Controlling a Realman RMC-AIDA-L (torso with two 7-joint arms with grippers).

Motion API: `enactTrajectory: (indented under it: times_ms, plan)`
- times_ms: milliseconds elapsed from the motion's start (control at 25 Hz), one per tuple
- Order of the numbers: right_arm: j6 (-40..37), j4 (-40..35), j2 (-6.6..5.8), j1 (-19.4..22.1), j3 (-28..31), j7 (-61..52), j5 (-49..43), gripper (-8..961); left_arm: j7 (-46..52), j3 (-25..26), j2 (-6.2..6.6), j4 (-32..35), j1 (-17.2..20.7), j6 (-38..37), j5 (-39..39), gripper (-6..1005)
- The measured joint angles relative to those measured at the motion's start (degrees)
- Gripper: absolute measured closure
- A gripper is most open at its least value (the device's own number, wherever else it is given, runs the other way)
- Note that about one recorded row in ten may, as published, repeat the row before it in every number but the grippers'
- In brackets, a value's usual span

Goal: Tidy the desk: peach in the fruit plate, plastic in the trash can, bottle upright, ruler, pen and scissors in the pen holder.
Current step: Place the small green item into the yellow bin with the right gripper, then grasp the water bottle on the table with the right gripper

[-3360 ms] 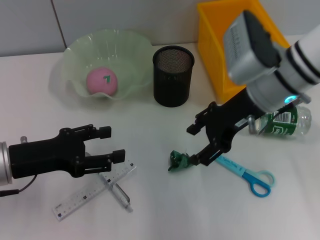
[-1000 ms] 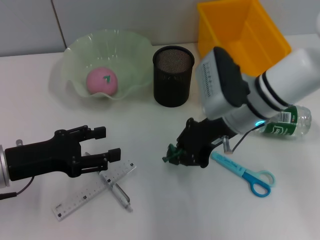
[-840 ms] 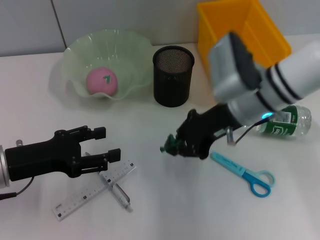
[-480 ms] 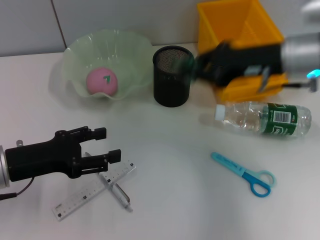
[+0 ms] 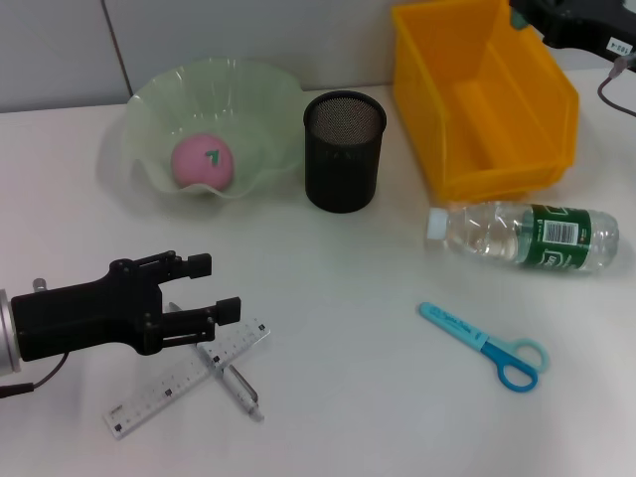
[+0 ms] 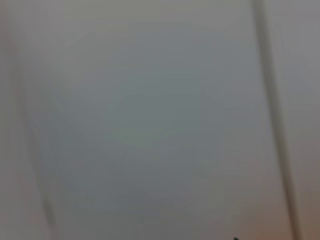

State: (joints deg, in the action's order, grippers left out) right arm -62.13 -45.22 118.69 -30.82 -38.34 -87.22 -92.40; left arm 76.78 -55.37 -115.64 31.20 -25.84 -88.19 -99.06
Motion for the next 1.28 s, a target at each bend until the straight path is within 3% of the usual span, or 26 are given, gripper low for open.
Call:
enactTrajectory:
  times_ms: [280,600,920,1280]
  plan:
    - [7.5,4.3,-0.45,-2.3,-1.8,4.0,-0.3,865,0.0,-0.1,-0.03,0.0,-0.2,0.0,0.0,216]
    - [12.9,5.3,-0.8,-3.7,-6.6,4.2,-0.4,597,0.0,0.0,-0.03,0.0,-0.1,0.0,0.0,217]
    - [13.4,5.2,-0.83,-3.8,-6.7,3.8,0.1,285,-0.1,0.0,-0.03,0.0,-0.1,0.0,0.0,219]
    - [10.7,5.1,-0.96,-2.2,-6.2,3.2,7.9,196,-0.2,-0.2,-0.11,0.0,-0.3,0.1,0.0,221]
